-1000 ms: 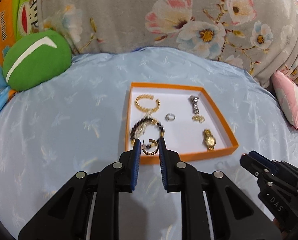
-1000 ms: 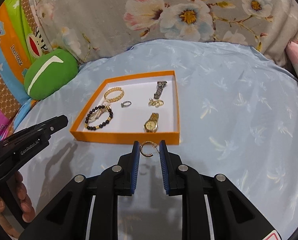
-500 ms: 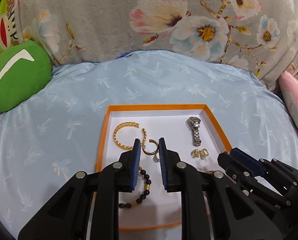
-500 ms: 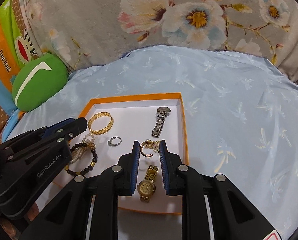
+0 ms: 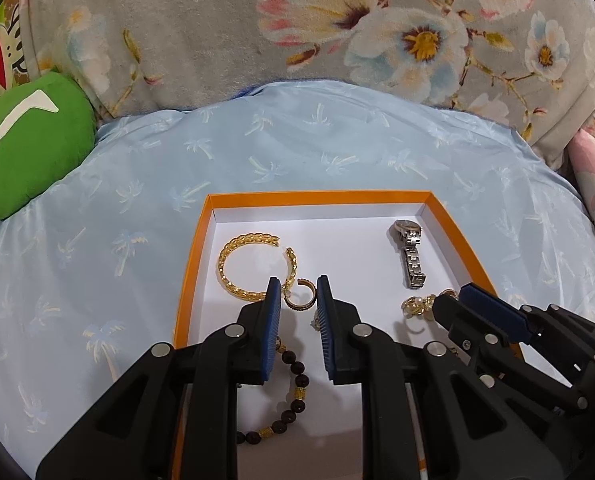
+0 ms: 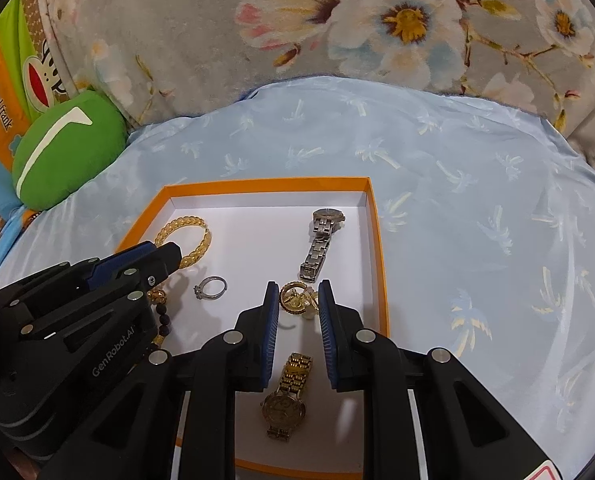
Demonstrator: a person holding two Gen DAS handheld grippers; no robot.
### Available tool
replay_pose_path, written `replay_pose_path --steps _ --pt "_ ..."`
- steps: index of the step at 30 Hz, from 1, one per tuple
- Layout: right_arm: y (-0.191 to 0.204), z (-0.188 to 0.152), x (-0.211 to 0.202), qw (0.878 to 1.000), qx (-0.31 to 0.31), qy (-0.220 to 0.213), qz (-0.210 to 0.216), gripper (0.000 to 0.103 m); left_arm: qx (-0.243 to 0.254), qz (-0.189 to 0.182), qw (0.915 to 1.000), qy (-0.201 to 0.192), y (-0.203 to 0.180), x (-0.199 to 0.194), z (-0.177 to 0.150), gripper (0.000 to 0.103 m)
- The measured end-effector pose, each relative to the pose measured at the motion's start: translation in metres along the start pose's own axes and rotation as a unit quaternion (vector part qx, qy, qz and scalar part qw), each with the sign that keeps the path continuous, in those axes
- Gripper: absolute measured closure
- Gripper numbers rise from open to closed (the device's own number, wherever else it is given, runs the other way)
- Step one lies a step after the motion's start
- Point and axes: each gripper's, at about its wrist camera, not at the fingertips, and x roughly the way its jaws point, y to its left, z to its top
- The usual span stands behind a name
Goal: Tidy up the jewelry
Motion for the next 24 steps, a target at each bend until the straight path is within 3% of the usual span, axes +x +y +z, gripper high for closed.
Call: replay_pose_path --steps 21,23,24 --pt "-0.0018 -0.0016 0.0039 1.0 0.005 0.002 -0.002 0.083 0.003 0.006 1.0 0.007 -0.0012 0.008 -0.003 0.084" --pt "-0.003 -0.0025 0.0028 1.0 0.006 -0.001 -0.003 0.082 0.004 0.007 0.9999 0.007 -0.002 0.0082 -0.0033 0.078" --pt "-0.0031 -0.0028 0.003 1.0 0.006 -0.001 -0.003 0.082 0.004 0.008 0.9999 0.006 -0.002 0.0082 -0.0034 0.068"
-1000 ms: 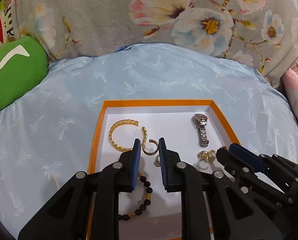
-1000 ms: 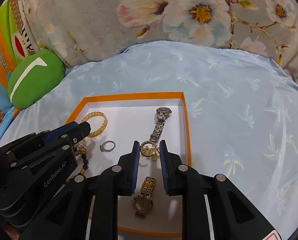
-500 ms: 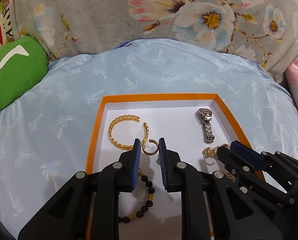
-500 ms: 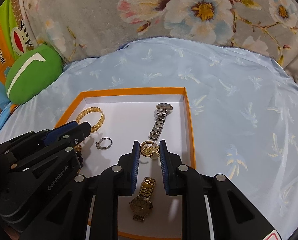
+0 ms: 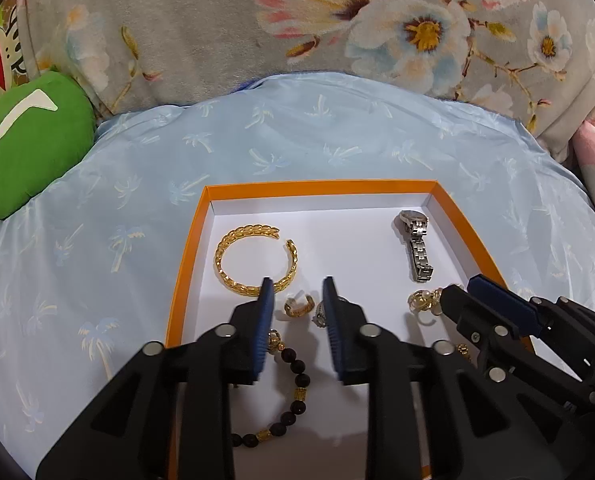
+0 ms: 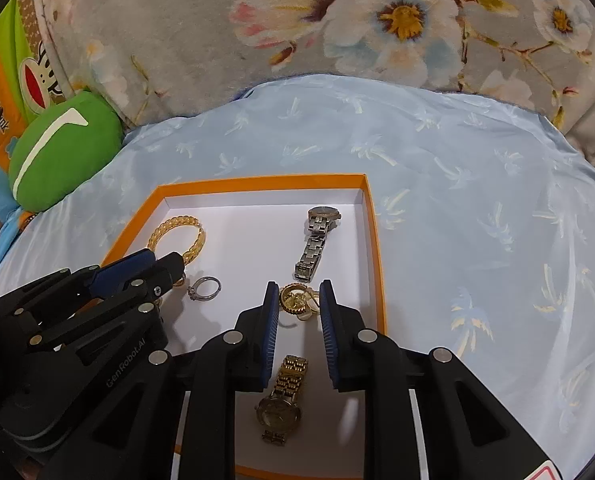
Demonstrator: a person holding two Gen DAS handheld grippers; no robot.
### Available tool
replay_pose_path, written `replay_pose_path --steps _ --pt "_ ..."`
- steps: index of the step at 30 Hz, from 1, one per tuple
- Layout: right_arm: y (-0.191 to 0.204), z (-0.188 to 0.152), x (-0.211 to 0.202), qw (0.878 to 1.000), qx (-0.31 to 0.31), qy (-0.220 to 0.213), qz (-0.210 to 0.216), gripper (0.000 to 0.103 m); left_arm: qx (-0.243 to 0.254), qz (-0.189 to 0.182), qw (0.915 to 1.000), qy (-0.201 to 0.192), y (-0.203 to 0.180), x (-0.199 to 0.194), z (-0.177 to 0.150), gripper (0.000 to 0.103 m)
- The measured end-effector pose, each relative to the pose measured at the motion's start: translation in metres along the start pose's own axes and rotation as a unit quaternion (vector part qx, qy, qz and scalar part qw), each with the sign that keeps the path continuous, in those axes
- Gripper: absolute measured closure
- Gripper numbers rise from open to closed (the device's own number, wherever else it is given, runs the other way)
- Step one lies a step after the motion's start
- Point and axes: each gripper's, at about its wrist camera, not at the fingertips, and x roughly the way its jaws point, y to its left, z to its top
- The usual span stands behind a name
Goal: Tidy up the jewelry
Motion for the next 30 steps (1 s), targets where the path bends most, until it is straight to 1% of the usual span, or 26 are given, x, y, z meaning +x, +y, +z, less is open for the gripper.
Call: replay_pose_path --steps 1,3,30 --pt "-0.0002 -0.0001 0.0 1.0 0.0 0.0 -0.002 0.081 -0.001 0.003 1.0 -0.002 -0.0001 -0.0007 0.0001 0.063" --pt "-0.0006 0.0001 0.0003 1.0 0.001 -0.001 -0.002 0.081 -0.002 0.009 0.9999 -0.011 0.0007 -0.0036 0.0001 0.06" --pt "-0.0002 -0.0008 0.0005 1.0 0.0 -0.003 -0.005 0.081 -0.001 0.011 0.9998 -0.014 0.0018 -0.0041 0.0003 0.06"
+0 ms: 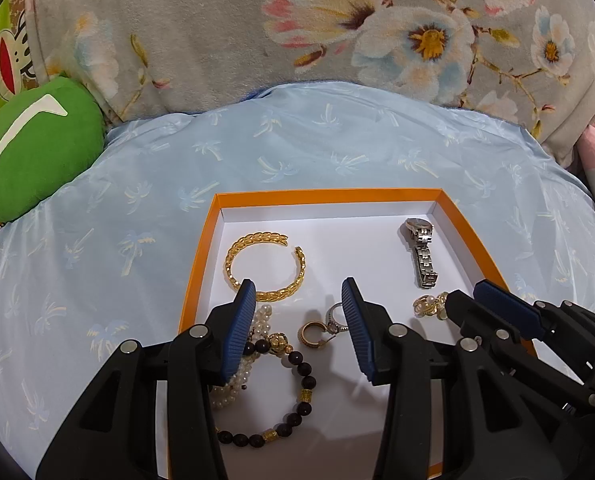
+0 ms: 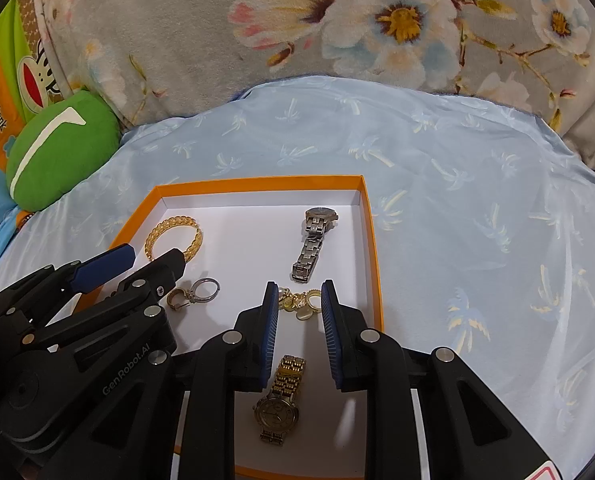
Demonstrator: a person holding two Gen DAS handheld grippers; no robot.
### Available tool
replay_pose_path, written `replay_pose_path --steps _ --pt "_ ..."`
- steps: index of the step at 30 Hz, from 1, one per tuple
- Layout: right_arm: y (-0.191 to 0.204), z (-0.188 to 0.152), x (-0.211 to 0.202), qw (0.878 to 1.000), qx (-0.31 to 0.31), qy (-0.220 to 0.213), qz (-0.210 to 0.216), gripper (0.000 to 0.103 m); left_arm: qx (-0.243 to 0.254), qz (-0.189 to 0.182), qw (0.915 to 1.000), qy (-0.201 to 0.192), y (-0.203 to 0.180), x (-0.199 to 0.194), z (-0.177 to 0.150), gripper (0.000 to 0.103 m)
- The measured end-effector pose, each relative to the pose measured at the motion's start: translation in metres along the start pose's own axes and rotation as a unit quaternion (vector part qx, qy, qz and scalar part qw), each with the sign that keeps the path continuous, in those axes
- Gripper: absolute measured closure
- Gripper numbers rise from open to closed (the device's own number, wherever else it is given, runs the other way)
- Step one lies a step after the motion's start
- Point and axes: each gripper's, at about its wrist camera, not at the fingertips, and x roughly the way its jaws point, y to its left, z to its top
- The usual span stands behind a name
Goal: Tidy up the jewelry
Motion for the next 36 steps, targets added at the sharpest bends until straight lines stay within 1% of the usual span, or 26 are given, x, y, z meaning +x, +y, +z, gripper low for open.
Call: replay_pose_path --steps 4,9,11,14,19,22,25,27,32,34,35,36 --pt "0.0 -0.001 -0.002 1.0 -0.002 -0.004 -0.003 0.08 0.001 -0.001 1.0 -0.002 0.0 -0.001 0.0 0.06" --pt "0.0 -0.008 -0.017 1.0 -0.009 -0.022 -0.019 0.077 0.002 0.001 0.9999 -0.016 0.0 -0.014 -0.007 0.06" --pt "0.003 -0.013 -0.026 0.999 -0.013 -0.03 -0.022 0.076 -0.003 -0.001 0.9998 -0.02 0.001 -0.022 -0.013 0.06" --pt "0.008 -0.023 -0.038 0.999 -0.017 -0.038 -0.028 0.076 -0.007 0.007 0.9996 -0.028 0.002 -0.036 -0.023 0.06" --pt "0.01 -0.042 -0.061 0.999 -0.011 -0.04 -0.033 0.076 -0.01 0.007 0.9995 -0.03 -0.001 -0.057 -0.04 0.06" --pt "0.007 -0.056 -0.072 0.999 0.003 -0.031 -0.029 0.076 -0.007 0.006 0.9995 -0.031 -0.005 -0.069 -0.051 0.06" --pt "0.004 -0.069 -0.08 0.999 0.017 -0.022 -0.028 0.071 -0.005 0.006 0.9996 -0.027 -0.008 -0.08 -0.061 0.06" --pt "0.004 -0.076 -0.085 0.999 0.02 -0.019 -0.031 0.07 -0.005 0.009 0.9996 -0.028 -0.01 -0.087 -0.066 0.06" --pt "0.012 -0.091 -0.098 0.998 0.0 -0.017 -0.059 0.062 -0.01 0.016 0.9996 -0.02 -0.008 -0.099 -0.08 0.06" --pt "0.016 -0.096 -0.103 0.997 -0.006 -0.02 -0.072 0.055 -0.011 0.023 0.9995 -0.018 -0.006 -0.104 -0.084 0.06" --pt "0.016 -0.098 -0.105 0.997 -0.007 -0.021 -0.075 0.054 -0.011 0.026 0.9995 -0.016 -0.005 -0.106 -0.086 0.06" --pt "0.016 -0.1 -0.108 0.997 -0.006 -0.021 -0.075 0.049 -0.013 0.028 0.9995 -0.013 -0.004 -0.107 -0.088 0.06"
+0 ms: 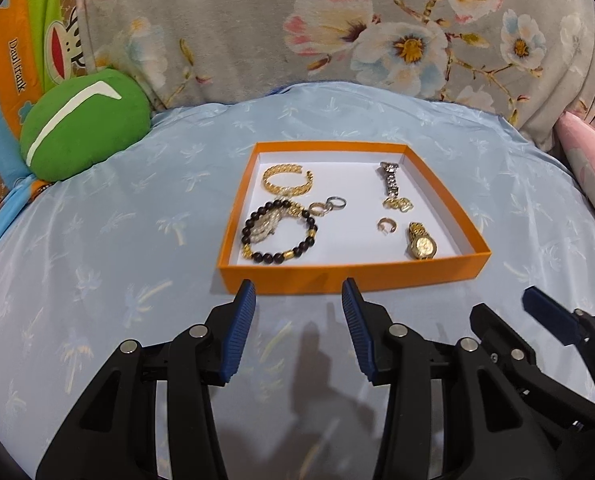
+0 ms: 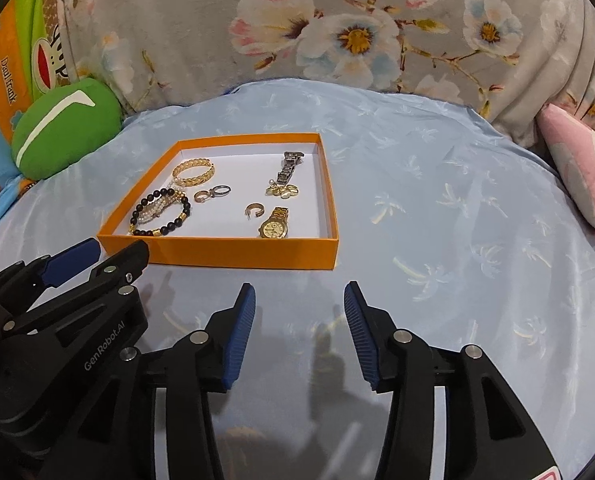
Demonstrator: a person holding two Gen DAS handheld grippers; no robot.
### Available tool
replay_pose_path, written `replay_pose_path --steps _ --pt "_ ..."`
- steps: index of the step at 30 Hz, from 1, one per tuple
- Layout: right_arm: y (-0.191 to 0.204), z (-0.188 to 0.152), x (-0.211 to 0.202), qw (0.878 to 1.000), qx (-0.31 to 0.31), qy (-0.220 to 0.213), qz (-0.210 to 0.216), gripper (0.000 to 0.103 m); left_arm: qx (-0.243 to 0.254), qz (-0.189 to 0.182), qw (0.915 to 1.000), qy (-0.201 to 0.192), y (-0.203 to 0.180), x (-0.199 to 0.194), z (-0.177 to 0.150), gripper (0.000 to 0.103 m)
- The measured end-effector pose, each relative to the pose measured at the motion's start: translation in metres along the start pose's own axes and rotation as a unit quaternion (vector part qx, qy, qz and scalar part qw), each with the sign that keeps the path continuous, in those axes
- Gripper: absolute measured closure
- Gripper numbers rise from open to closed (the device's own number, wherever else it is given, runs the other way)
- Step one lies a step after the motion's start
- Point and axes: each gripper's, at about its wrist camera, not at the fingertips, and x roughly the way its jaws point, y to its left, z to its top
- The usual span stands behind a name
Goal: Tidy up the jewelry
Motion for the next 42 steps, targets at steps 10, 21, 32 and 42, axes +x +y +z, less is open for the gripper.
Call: replay_pose_path --steps 10,21,32,42 --pt "-0.001 -0.013 -0.012 1.0 0.009 0.004 0.005 0.034 -0.002 0.007 0.9999 0.015 0.011 -0.01 -0.014 0.057" --pt "-0.001 -0.015 -0.012 1.0 0.014 0.013 0.004 0.025 0.0 0.016 0.9995 0.029 0.016 -0.015 -0.022 0.05" --pt "-0.001 -0.016 -0.004 0.999 0.014 0.036 -0.003 0.025 0.009 0.033 0.9982 0.048 0.013 -0.007 -0.023 0.048" --pt "-0.001 -0.016 -0.004 0.999 0.014 0.037 -0.004 0.025 0.011 0.046 0.9979 0.045 0.014 -0.008 -0.022 0.046"
